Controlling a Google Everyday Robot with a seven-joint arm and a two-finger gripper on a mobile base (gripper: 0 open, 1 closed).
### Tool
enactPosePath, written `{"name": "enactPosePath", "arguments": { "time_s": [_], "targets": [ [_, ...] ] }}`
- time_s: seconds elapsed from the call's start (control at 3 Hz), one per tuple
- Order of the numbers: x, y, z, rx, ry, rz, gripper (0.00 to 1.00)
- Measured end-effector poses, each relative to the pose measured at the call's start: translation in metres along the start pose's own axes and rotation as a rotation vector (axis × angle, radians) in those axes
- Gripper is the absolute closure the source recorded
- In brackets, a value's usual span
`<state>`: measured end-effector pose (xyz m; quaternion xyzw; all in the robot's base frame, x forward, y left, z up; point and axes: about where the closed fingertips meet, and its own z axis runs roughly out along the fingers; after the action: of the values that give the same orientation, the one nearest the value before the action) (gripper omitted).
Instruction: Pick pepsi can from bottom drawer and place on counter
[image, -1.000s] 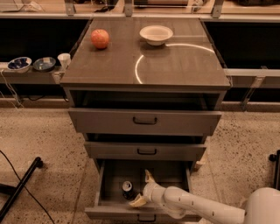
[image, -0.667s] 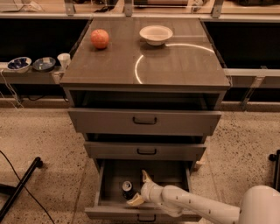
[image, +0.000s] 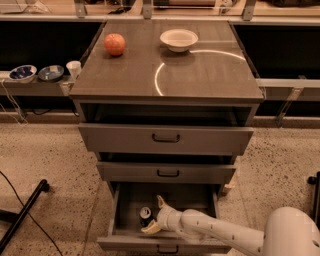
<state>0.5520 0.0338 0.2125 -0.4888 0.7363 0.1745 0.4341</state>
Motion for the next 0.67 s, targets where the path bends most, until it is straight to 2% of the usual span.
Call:
{"name": "enactPosePath", "arguments": {
  "time_s": [0.67],
  "targets": [
    [0.0016, 0.0108, 0.0191, -0.052, 0.003, -0.005, 0.14]
  ]
}}
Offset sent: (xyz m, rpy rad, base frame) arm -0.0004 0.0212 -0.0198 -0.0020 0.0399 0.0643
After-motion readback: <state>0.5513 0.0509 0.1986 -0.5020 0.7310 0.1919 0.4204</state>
